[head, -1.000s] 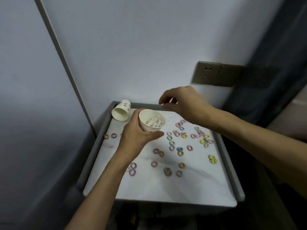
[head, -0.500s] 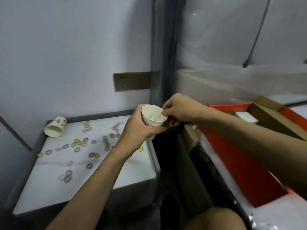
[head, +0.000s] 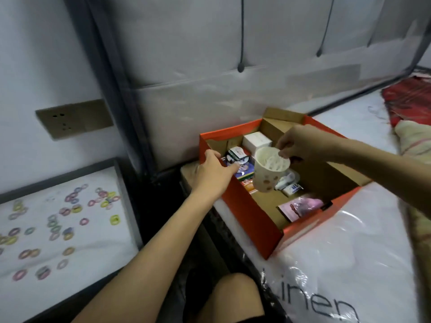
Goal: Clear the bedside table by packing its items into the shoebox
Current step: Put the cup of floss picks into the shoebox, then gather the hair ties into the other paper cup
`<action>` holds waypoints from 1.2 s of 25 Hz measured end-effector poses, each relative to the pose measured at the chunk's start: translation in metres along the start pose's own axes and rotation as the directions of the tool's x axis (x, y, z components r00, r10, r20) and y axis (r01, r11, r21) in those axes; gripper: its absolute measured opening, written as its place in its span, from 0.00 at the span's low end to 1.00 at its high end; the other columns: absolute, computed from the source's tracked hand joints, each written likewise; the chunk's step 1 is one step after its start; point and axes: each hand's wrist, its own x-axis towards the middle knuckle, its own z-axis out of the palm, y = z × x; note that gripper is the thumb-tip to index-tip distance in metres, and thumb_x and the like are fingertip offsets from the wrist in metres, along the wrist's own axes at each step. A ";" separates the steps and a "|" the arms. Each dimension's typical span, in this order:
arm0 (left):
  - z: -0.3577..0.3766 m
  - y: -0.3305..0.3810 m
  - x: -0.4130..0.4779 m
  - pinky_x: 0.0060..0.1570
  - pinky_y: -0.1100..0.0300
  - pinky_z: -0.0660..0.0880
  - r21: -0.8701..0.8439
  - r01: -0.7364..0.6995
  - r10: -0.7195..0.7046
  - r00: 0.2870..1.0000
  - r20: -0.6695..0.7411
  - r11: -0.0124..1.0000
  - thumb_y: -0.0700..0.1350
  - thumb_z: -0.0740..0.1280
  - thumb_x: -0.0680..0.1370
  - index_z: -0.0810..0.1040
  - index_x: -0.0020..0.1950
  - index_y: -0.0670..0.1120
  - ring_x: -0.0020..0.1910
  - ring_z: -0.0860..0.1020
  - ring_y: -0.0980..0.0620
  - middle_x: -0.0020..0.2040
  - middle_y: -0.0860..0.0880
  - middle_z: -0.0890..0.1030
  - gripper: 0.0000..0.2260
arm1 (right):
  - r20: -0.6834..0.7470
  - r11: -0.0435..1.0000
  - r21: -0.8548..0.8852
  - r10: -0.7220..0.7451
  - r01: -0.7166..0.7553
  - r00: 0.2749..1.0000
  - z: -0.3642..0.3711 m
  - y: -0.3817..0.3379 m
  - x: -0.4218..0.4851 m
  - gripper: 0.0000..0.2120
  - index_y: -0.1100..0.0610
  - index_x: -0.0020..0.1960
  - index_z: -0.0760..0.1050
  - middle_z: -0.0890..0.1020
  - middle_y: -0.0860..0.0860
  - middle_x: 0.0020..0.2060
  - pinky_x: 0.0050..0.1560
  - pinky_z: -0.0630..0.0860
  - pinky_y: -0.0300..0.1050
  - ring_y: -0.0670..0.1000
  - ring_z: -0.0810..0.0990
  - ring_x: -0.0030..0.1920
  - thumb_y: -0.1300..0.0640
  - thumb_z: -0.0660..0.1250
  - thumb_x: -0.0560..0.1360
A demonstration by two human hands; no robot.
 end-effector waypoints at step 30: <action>-0.137 -0.081 -0.048 0.33 0.59 0.77 -0.219 0.128 -0.137 0.990 -0.026 0.967 0.40 0.68 0.79 0.78 0.54 0.43 0.33 0.79 0.51 0.38 0.46 0.80 0.05 | 0.162 0.880 -0.162 -0.424 0.447 0.891 0.043 -0.185 -0.006 0.09 0.51 0.53 0.81 0.84 0.51 0.51 0.52 0.75 0.44 0.54 0.81 0.51 0.54 0.66 0.76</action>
